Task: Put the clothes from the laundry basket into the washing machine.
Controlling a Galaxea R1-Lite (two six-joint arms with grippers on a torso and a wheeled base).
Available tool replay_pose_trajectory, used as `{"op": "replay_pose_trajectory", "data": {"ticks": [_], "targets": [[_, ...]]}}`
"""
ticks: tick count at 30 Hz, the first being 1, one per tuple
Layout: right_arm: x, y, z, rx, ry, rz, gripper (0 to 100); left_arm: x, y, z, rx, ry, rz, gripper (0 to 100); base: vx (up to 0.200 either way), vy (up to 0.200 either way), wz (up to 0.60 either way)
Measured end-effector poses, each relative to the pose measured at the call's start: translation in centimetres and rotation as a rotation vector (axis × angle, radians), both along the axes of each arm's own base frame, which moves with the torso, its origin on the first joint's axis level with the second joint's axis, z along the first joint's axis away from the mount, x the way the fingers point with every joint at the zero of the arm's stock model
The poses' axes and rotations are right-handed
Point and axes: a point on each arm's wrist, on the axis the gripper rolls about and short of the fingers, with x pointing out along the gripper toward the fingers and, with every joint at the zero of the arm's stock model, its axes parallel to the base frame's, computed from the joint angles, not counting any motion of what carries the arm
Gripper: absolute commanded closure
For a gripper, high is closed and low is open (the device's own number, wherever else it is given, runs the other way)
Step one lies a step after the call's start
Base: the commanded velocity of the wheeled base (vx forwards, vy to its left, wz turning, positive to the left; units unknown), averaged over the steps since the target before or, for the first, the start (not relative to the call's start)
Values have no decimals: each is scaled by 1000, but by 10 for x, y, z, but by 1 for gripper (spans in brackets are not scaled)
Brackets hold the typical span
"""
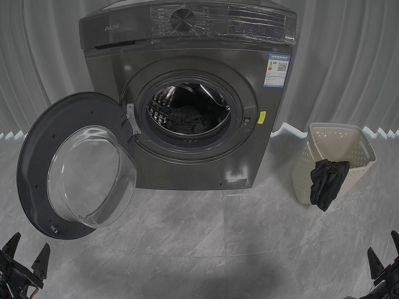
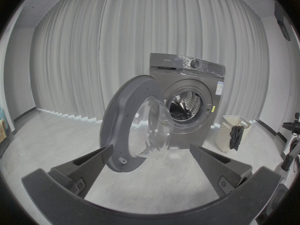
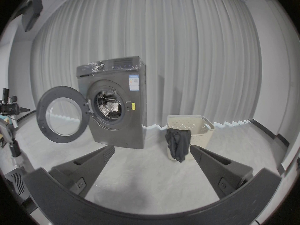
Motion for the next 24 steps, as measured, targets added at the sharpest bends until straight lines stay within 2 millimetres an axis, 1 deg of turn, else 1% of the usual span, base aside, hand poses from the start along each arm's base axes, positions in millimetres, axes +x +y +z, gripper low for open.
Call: {"op": "replay_pose_trajectory", "data": {"ticks": [4, 10, 15, 21, 24], "targets": [[-5, 2, -3, 2, -41, 26, 0, -8, 2, -5, -6, -17, 49, 0, 0, 0, 0], [-8, -1, -7, 35, -37, -116, 0, -20, 2, -14, -6, -39, 66, 0, 0, 0, 0], [-9, -1, -9, 37, -33, -112, 0, -24, 1, -17, 25, -66, 72, 0, 0, 0, 0], [-9, 0, -9, 38, -38, -90, 0, -30, -3, -19, 57, -109, 13, 0, -200, -200, 0], [-9, 0, -8, 35, -42, -80, 0, -32, -3, -20, 51, -126, 15, 0, 0, -200, 0]]}}
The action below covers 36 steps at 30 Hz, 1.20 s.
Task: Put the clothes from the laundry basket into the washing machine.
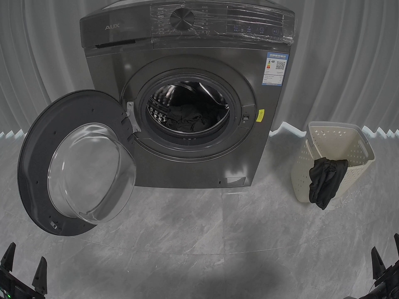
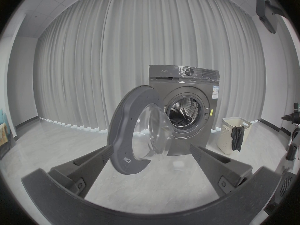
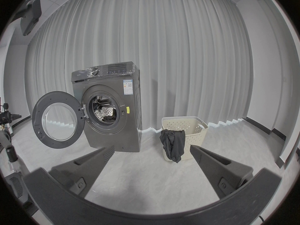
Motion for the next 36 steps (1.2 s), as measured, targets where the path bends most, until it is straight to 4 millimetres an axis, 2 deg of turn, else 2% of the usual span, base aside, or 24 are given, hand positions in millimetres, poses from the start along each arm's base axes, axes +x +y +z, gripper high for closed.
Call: {"op": "replay_pose_trajectory", "data": {"ticks": [9, 16, 24, 27, 32, 36], "targets": [[0, 0, 0, -1, -1, 3, 0, -3, 4, -1, -8, -18, 172, 0, 0, 0, 0], [0, 0, 0, -1, -1, 3, 0, -2, -1, -1, -38, -22, -22, 0, 0, 0, 0], [0, 0, 0, -1, -2, 3, 0, -2, -3, -3, -60, -6, -123, 0, 0, 0, 0], [0, 0, 0, -1, -1, 3, 0, -2, -2, -3, -56, -8, -78, 0, 0, 0, 0], [0, 0, 0, -2, -1, 3, 0, -2, 2, -2, -51, -13, 106, 0, 0, 0, 0], [0, 0, 0, -2, 0, 3, 0, -3, 3, -2, -61, -16, 127, 0, 0, 0, 0]]}}
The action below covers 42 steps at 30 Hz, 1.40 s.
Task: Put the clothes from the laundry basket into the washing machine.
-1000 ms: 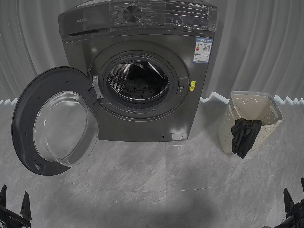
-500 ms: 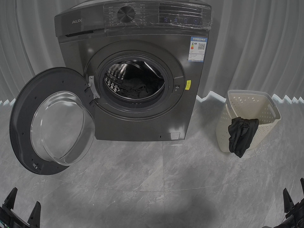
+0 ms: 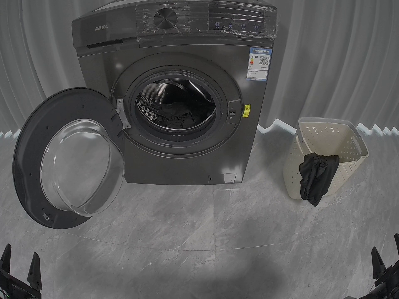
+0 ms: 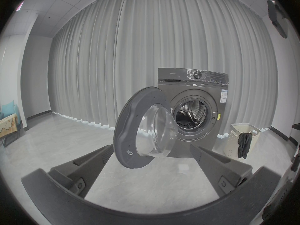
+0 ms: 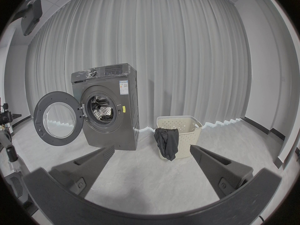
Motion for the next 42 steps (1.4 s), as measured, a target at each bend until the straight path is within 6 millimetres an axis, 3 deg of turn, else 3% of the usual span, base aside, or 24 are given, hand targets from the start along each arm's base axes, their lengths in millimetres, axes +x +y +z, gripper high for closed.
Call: {"op": "replay_pose_trajectory", "data": {"ticks": [7, 12, 18, 27, 42], "targets": [[0, 0, 0, 0, 0, 0, 0, 0, -4, -1, 4, 6, -176, 0, 0, -29, 0], [0, 0, 0, 0, 0, 0, 0, 0, -3, -1, 24, 11, -127, 0, 0, -200, 0], [0, 0, 0, 0, 1, 0, 0, 0, 0, -1, 50, 17, -17, 0, 0, 0, 0], [0, 0, 0, 0, 1, 0, 0, 0, -4, -5, 61, 50, -197, 0, 0, 0, 0], [0, 0, 0, 0, 1, 0, 0, 1, -3, -5, 46, 54, -156, 0, 0, -200, 0]]}}
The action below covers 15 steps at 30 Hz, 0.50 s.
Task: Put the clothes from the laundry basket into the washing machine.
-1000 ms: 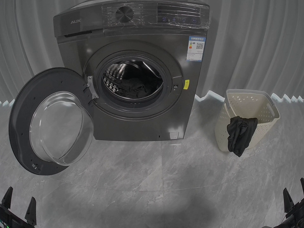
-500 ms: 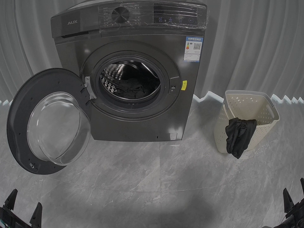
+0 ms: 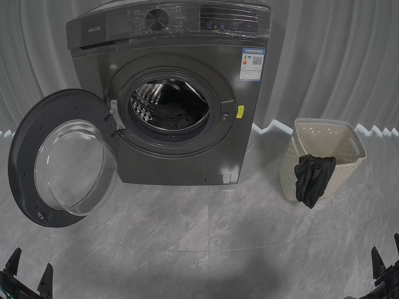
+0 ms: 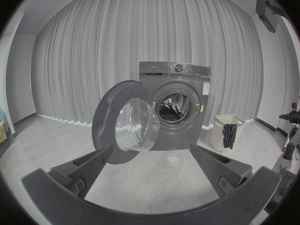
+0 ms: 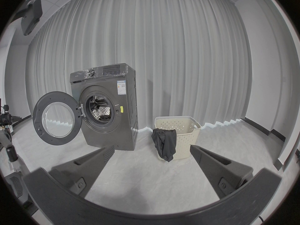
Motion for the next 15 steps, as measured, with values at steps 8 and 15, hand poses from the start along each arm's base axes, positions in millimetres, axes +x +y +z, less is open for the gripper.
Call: {"op": "replay_pose_trajectory", "data": {"ticks": [8, 15], "targets": [[0, 0, 0, 0, 0, 0, 0, 0, 0, 0, -6, 0, 4, 0, 0, -200, 0], [0, 0, 0, 0, 1, 0, 0, 0, 0, 0, -7, 1, 6, 0, 0, -200, 0]]}}
